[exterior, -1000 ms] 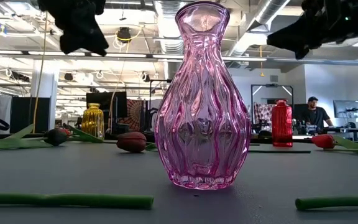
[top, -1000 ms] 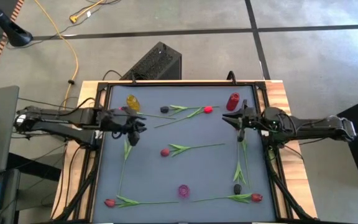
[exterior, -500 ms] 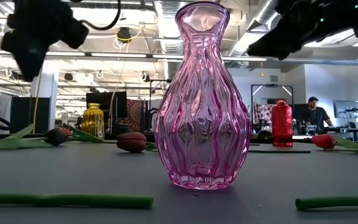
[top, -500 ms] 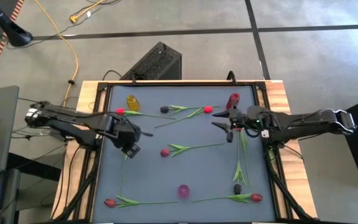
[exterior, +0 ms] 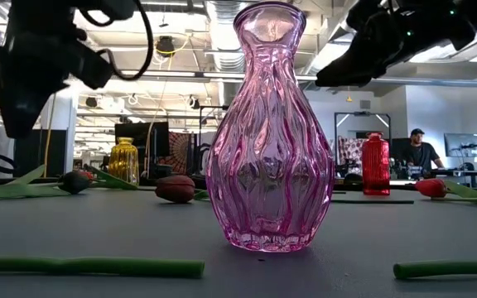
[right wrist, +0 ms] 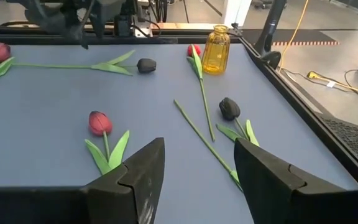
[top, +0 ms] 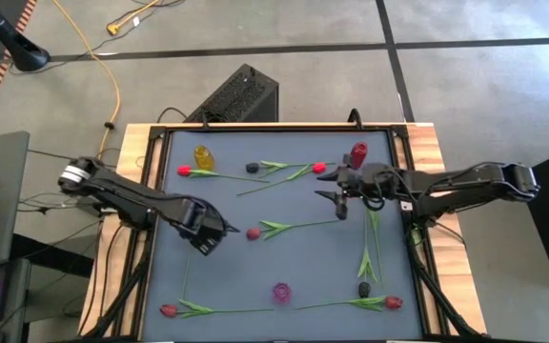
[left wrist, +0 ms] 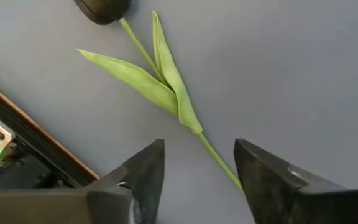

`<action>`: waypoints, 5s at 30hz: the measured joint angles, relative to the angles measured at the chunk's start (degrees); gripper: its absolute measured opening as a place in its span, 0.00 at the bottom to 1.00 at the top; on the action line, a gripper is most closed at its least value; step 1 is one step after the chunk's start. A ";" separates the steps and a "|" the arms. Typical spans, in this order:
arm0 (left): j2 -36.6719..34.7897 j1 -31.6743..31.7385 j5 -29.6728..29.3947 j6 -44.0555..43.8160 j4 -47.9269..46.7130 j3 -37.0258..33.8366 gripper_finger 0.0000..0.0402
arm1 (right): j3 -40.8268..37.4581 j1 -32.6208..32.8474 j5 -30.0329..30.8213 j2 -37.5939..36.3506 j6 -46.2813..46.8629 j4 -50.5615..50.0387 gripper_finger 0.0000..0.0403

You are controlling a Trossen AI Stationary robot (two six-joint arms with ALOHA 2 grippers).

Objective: Sort flowers into vase by color
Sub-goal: Put the middle black flower into the yellow vase

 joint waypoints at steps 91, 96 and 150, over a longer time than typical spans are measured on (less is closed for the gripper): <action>-38.53 41.96 -40.47 69.43 69.62 -16.65 0.00 | 0.11 3.13 0.04 0.06 0.54 -1.29 0.55; -36.58 46.78 -38.07 70.12 69.61 -16.65 0.00 | 0.11 3.13 0.04 0.06 0.57 -1.36 0.55; -35.06 50.19 -26.87 61.30 72.89 -31.16 0.09 | 0.11 3.28 0.02 0.08 0.59 -1.55 0.55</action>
